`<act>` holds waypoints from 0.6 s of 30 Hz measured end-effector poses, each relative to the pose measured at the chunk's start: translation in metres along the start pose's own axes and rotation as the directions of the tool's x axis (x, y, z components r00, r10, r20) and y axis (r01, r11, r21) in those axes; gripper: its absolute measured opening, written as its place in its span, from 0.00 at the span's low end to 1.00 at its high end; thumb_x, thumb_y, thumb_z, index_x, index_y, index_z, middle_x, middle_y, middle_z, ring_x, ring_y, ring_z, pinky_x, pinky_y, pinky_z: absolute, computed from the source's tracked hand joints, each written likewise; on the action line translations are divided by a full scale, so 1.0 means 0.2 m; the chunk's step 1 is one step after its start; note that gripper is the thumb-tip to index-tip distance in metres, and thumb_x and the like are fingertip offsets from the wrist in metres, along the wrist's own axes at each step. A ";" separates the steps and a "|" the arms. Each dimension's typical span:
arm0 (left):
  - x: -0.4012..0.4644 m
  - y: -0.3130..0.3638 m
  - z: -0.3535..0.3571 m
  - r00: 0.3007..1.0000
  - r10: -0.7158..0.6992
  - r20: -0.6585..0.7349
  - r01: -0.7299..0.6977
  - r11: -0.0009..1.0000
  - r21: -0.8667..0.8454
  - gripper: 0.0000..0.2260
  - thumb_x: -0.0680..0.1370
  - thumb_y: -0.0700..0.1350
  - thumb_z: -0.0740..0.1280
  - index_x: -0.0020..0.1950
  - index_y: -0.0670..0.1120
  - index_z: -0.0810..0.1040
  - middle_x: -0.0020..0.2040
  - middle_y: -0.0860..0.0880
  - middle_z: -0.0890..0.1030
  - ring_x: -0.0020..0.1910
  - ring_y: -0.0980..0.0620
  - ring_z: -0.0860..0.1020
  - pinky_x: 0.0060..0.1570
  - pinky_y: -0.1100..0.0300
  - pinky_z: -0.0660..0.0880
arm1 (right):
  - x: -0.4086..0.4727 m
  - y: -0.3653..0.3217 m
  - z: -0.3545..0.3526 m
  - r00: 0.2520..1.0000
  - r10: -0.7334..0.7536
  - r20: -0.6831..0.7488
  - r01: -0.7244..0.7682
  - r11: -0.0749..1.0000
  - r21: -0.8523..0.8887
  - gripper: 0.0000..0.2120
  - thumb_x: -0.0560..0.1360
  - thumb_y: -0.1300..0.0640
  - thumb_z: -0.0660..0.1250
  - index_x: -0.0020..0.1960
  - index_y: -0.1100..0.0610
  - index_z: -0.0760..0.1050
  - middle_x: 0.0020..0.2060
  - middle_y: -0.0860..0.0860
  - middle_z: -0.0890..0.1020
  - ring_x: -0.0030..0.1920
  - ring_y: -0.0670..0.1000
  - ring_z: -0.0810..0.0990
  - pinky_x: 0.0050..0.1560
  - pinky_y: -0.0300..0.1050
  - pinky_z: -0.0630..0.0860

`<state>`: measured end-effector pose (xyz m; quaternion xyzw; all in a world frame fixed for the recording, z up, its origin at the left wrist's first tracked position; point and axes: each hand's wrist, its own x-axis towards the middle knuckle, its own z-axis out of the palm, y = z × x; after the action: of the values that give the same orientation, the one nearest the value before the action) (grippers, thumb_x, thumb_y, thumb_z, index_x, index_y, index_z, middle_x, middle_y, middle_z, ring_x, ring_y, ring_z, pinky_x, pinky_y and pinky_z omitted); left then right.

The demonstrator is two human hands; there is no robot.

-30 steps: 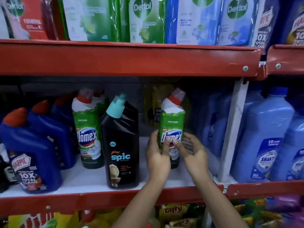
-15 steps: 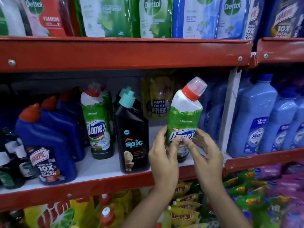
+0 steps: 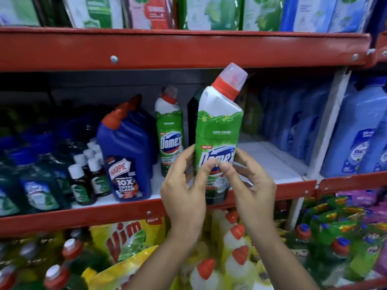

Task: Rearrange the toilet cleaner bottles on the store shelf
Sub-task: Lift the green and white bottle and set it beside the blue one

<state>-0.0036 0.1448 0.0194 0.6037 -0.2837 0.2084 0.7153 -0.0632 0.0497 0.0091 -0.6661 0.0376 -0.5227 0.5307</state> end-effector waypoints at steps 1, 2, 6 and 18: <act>0.02 -0.01 -0.05 1.000 0.008 -0.016 -0.007 1.000 0.023 0.18 0.74 0.50 0.73 0.62 0.46 0.80 0.55 0.51 0.85 0.55 0.57 0.82 0.53 0.51 0.82 | -0.01 0.01 0.05 1.000 0.001 0.014 -0.001 1.000 0.015 0.16 0.75 0.56 0.71 0.63 0.53 0.81 0.50 0.37 0.87 0.51 0.38 0.85 0.46 0.31 0.78; 0.03 -0.02 -0.09 0.999 0.017 -0.030 -0.015 0.999 0.044 0.18 0.74 0.51 0.72 0.63 0.46 0.80 0.55 0.51 0.85 0.55 0.57 0.82 0.53 0.52 0.82 | -0.01 0.01 0.10 1.000 -0.001 0.026 0.000 1.000 0.019 0.16 0.76 0.57 0.71 0.63 0.54 0.81 0.51 0.40 0.88 0.51 0.39 0.85 0.47 0.33 0.79; 0.11 -0.07 -0.20 0.996 0.011 -0.086 -0.006 0.998 0.061 0.18 0.75 0.50 0.72 0.64 0.46 0.79 0.56 0.51 0.84 0.56 0.57 0.82 0.54 0.52 0.82 | -0.01 0.06 0.28 0.998 0.001 0.057 -0.002 1.000 0.022 0.18 0.76 0.54 0.71 0.66 0.54 0.79 0.56 0.48 0.87 0.56 0.46 0.86 0.55 0.47 0.83; 0.25 -0.24 -0.21 0.998 0.008 -0.063 -0.001 0.994 0.105 0.17 0.76 0.47 0.71 0.64 0.44 0.79 0.49 0.61 0.82 0.48 0.71 0.80 0.49 0.64 0.80 | 0.08 0.20 0.44 0.998 0.038 0.053 -0.035 0.998 -0.056 0.19 0.77 0.52 0.70 0.67 0.52 0.79 0.59 0.45 0.85 0.59 0.42 0.83 0.61 0.53 0.81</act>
<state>0.0712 0.1758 0.0112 0.6330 -0.2509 0.2435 0.6907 0.0294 0.0821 -0.0016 -0.6937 0.0499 -0.4933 0.5224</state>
